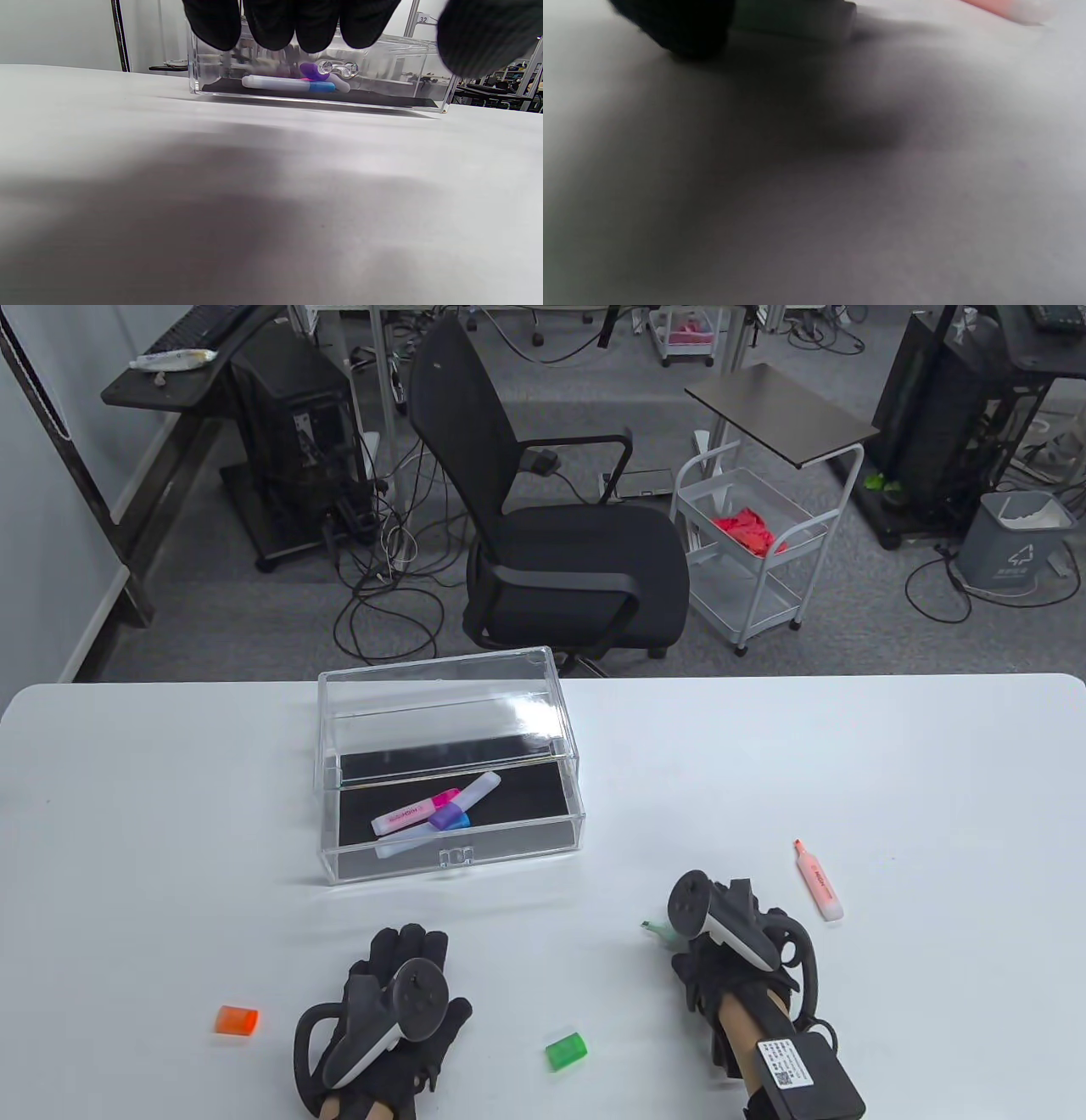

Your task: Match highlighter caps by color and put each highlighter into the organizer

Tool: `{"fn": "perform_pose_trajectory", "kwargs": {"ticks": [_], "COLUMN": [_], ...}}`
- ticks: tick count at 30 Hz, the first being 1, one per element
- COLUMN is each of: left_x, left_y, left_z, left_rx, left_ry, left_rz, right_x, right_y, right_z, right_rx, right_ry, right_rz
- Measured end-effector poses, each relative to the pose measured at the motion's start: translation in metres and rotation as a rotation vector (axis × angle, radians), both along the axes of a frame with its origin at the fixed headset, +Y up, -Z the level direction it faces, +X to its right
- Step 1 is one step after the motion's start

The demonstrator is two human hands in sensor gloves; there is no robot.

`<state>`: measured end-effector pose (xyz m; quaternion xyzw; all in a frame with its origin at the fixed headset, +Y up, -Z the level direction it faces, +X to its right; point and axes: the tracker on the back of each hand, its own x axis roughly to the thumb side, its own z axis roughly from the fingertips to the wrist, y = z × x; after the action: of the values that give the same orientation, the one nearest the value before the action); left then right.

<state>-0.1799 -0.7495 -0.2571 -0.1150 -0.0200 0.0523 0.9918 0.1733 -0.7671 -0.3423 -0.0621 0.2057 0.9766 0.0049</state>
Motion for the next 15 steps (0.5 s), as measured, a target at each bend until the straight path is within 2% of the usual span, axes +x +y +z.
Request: {"fn": "perform_pose_trajectory", "kwargs": {"ticks": [2,7,12,15], "left_x": [0.000,0.000,0.001,0.000], "left_y": [-0.001,-0.002,-0.002,-0.003], "left_z": [0.000,-0.001,0.000,-0.001], "left_rx": [-0.002,-0.016,-0.024,-0.032], "left_ry": [-0.002,0.003,0.002,0.004], "left_rz": [0.000,-0.001,-0.001,0.002], "right_x": [0.004,0.002,-0.008,-0.007], "right_y": [-0.001,-0.003,-0.004,0.003], "right_z": [-0.001,-0.001,0.003,0.007], "right_rx": [0.025,0.103,0.133,0.189], "right_ry": [-0.001,0.019,0.085,0.097], "right_rz": [-0.071,-0.026,0.075,0.027]}}
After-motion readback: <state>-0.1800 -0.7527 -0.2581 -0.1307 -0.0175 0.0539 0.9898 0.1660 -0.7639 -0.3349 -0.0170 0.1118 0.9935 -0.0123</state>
